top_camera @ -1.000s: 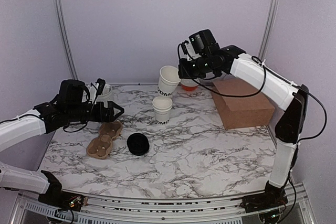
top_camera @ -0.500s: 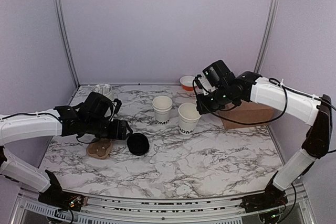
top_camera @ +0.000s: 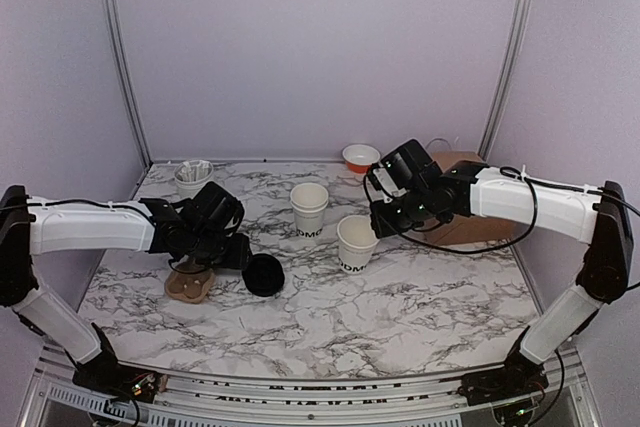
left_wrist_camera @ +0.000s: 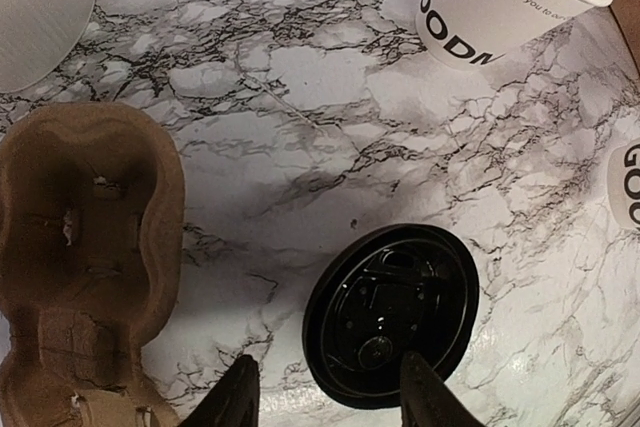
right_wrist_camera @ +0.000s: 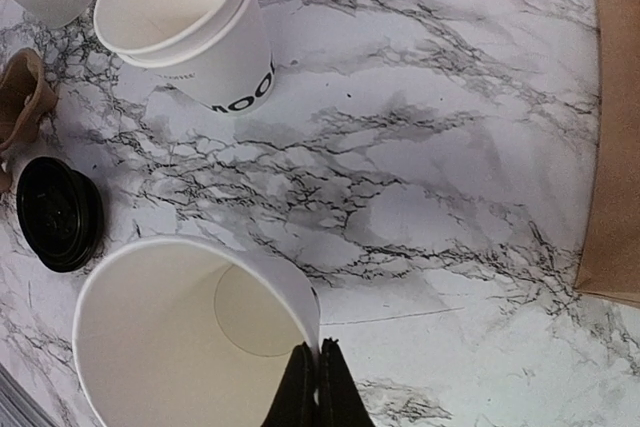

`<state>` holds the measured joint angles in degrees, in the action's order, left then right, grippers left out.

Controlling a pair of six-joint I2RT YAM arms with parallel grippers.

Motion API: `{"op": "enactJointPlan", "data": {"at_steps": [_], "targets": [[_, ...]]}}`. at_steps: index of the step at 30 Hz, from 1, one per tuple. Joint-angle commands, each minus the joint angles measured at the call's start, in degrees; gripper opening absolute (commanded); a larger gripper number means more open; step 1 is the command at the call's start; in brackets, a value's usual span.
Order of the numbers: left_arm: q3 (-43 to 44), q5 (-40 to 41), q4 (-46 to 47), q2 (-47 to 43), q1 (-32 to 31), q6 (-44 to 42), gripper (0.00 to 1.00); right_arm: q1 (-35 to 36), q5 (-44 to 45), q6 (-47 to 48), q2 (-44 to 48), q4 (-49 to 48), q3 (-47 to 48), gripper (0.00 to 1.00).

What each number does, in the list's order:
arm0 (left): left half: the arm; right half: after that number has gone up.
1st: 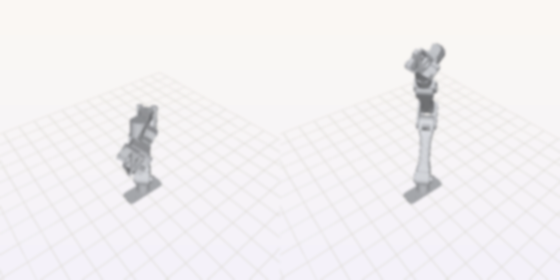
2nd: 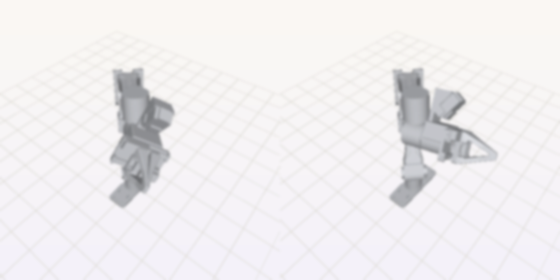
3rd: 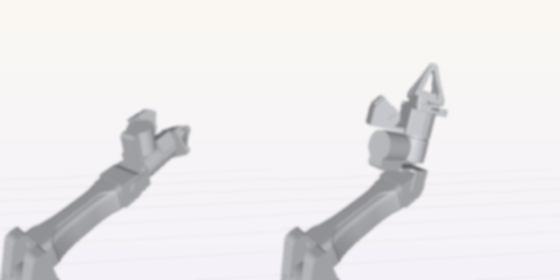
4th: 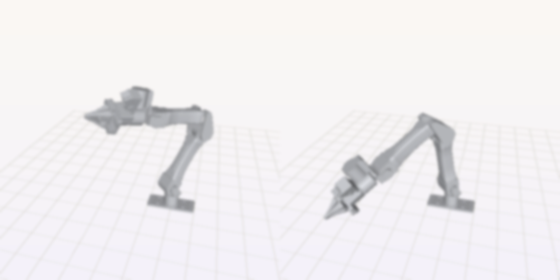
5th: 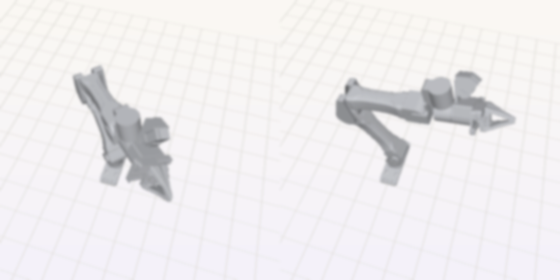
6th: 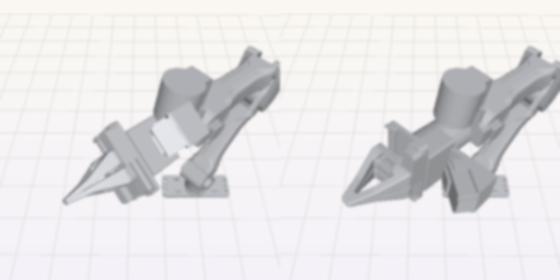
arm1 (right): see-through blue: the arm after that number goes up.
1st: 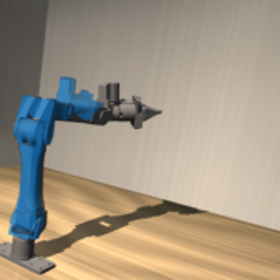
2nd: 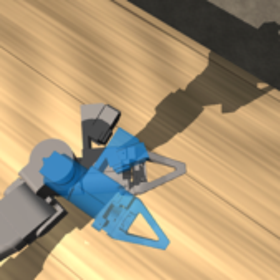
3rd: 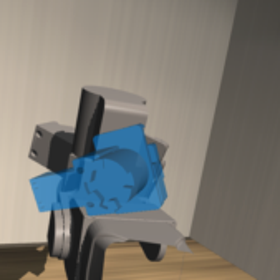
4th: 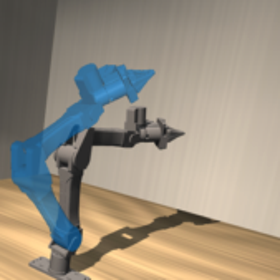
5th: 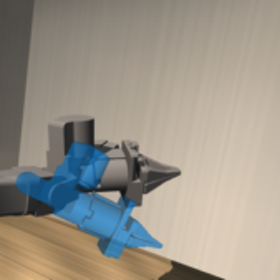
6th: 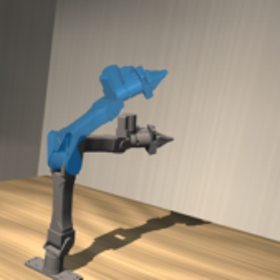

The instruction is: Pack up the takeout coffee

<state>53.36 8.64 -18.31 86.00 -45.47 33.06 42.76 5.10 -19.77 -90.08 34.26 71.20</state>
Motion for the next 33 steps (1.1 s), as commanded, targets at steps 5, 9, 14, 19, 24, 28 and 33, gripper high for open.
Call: {"op": "enactJointPlan", "data": {"at_steps": [5,9,14,19,24,28,33], "targets": [[2.18,1.02,-1.22,3.41,-0.23,-0.34,0.46,0.57,-0.06,-0.64,-1.85,-5.17,0.24,0.07],[2.01,0.87,-1.13,4.11,-0.23,-0.41,0.45,0.65,-0.12,-0.83,-2.28,-5.27,0.48,0.12],[1.92,0.6,-0.92,4.5,-0.28,-0.72,0.44,0.65,1.5,-1.02,-1.79,-3.97,0.99,0.18],[2.01,0.23,-0.56,4.83,-0.32,-0.91,0.43,0.65,2.66,-0.48,-1.59,-3.39,0.99,0.32],[1.97,0.3,-0.51,3.82,-0.32,-1.0,0.42,4.64,4.67,-0.21,-4.1,-1.63,5.91,0.51],[1.54,1.21,-0.66,2.36,-0.32,-1.23,0.42,11.05,9.97,-1.99,-9.66,2.19,12.62,0.61],[1.15,1.98,-0.61,0.35,-0.23,-1.37,0.42,15.01,16.51,-4.15,-19.2,8.28,22.14,0.72]]}}
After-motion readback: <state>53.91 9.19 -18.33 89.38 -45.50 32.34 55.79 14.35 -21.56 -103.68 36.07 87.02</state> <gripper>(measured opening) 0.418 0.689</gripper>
